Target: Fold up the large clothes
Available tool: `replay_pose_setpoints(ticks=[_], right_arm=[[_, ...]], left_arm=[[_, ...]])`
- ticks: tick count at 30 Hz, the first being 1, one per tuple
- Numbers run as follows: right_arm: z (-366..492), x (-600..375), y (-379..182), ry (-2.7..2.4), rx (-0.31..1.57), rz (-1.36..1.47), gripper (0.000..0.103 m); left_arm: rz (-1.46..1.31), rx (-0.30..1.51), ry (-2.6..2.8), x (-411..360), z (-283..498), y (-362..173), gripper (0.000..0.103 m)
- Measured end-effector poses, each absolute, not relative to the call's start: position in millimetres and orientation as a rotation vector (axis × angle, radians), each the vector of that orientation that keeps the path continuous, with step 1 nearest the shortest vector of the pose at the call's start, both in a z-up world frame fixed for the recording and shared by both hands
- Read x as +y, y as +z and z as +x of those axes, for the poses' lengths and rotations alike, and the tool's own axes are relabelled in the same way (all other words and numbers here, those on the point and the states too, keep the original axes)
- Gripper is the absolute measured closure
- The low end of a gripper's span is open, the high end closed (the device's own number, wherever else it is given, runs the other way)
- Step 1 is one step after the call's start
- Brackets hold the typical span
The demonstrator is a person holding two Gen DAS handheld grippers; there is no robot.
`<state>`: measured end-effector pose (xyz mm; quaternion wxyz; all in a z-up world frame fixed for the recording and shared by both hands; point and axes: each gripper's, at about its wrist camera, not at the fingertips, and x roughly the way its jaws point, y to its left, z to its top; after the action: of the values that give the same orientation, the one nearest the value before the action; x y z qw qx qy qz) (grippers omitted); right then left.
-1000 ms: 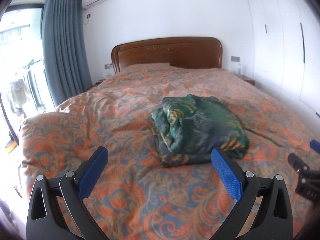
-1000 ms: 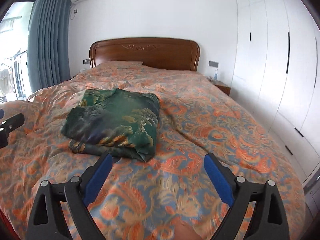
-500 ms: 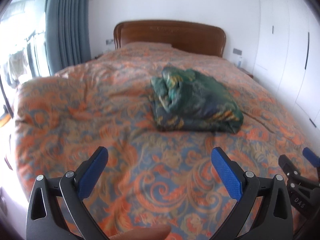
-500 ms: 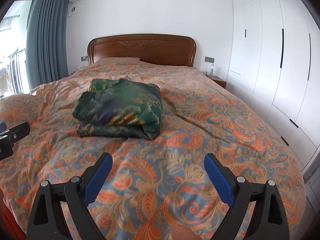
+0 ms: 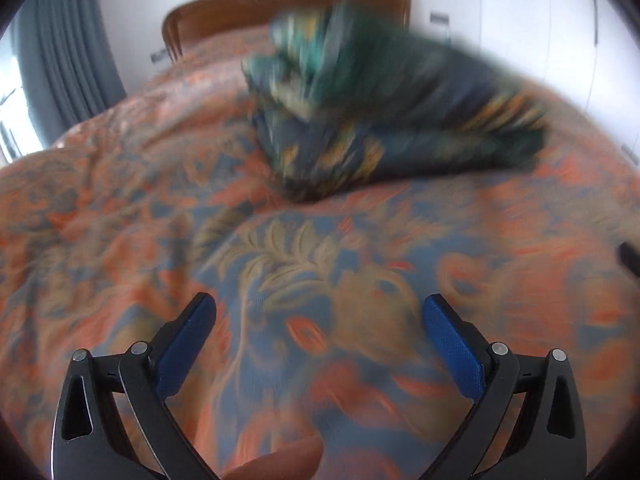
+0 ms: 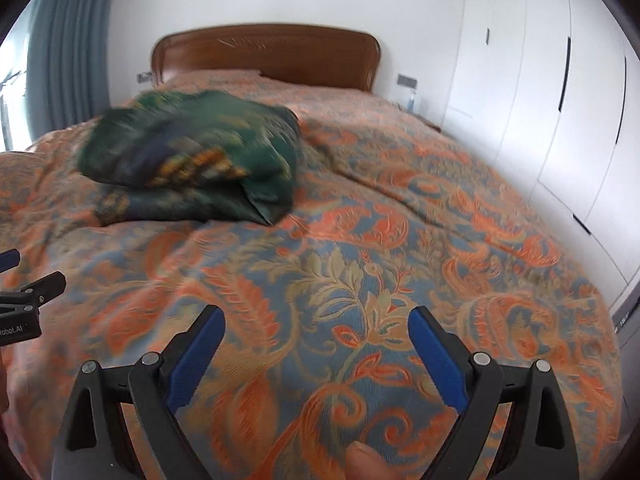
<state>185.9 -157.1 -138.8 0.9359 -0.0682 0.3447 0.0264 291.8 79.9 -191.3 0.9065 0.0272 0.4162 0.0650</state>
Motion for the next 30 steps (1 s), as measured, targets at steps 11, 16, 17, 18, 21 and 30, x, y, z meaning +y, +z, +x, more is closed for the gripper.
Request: replay_pose_setpoints(ticks=[11, 16, 17, 18, 21, 30], right_arm=[[223.5, -171.9, -198.0, 0.047, 0.826, -0.045, 0.008], [228.1, -178.2, -206.9, 0.062, 0.838, 0.002, 0.007], [229.6, -175.9, -208.3, 0.055, 0.843, -0.012, 0.007], [231.2, -173.1, -209.6, 0.046, 0.849, -0.029, 0.007], [234.5, -166.7, -212.8, 0.026, 0.861, -0.064, 0.007], [235.0, -162.9, -215.5, 0.008, 0.863, -0.082, 0.007]], left_arm=[[-0.127, 0.907, 0.046, 102.5, 290.9, -218.9, 0.000], [-0.125, 0.909, 0.048, 104.8, 291.2, -219.2, 0.000], [-0.124, 0.909, 0.049, 104.4, 290.4, -219.1, 0.000], [-0.124, 0.909, 0.049, 105.9, 291.9, -219.5, 0.000], [-0.123, 0.910, 0.049, 104.5, 290.3, -219.4, 0.000], [-0.122, 0.910, 0.050, 102.7, 289.2, -219.2, 0.000]])
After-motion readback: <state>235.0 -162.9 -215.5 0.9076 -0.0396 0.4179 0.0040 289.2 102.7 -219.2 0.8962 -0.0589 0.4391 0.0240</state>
